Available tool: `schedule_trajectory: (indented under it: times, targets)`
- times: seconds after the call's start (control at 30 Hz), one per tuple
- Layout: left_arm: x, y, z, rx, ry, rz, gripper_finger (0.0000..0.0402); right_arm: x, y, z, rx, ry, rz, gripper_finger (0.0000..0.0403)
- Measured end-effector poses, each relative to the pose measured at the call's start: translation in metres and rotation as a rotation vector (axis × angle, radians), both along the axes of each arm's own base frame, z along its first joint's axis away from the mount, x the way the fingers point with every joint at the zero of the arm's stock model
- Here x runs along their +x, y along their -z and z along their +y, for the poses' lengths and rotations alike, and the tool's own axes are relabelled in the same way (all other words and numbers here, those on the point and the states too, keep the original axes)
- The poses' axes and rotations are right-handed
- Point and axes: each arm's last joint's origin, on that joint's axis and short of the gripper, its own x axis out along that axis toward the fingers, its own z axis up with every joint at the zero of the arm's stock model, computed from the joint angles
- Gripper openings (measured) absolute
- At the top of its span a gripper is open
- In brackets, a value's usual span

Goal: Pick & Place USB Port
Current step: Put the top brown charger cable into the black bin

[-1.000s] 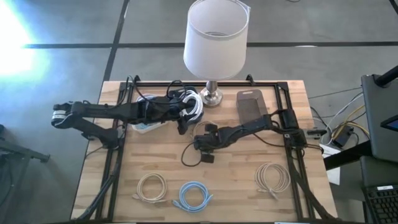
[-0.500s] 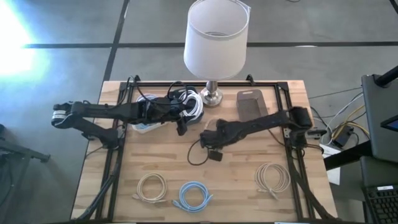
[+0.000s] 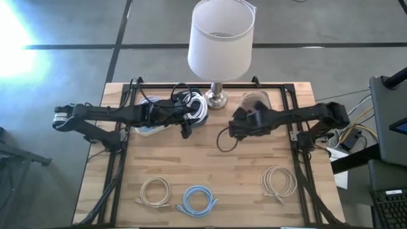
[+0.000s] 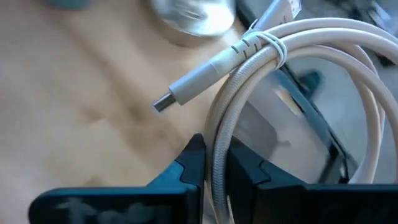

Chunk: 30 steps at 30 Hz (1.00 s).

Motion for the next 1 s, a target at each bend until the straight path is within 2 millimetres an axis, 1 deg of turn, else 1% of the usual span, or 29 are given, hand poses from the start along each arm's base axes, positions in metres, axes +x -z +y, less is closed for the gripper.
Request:
schedule_trajectory:
  times: [0.13, 0.23, 0.37, 0.47, 0.67, 0.87, 1.0]
  targets:
    - [0.000, 0.000, 0.000, -0.003, 0.002, -0.005, 0.0204, -0.016, 0.018, -0.021, -0.057, 0.175, -0.042, 0.0033]
    - [0.000, 0.000, 0.000, -0.003, 0.002, -0.006, 0.0204, -0.020, 0.037, -0.033, -0.068, 0.272, -0.111, 0.0033]
    - [0.000, 0.000, 0.000, -0.004, 0.001, -0.007, 0.0204, -0.018, 0.059, -0.043, -0.062, 0.311, -0.207, 0.0034]
    - [0.000, 0.000, 0.000, -0.004, 0.001, -0.006, 0.0204, -0.019, 0.072, -0.048, -0.060, 0.328, -0.199, 0.0034]
    - [0.000, 0.000, 0.000, -0.003, 0.000, -0.006, 0.0204, -0.019, 0.086, -0.054, -0.065, 0.321, -0.113, 0.0042]
    - [0.000, 0.000, 0.000, -0.003, 0.000, -0.006, 0.0204, -0.013, 0.095, -0.055, -0.068, 0.276, -0.036, 0.0085]
    - [0.000, 0.000, 0.000, -0.003, 0.000, -0.006, 0.0204, -0.010, 0.096, -0.056, -0.069, 0.256, -0.008, 0.0113]
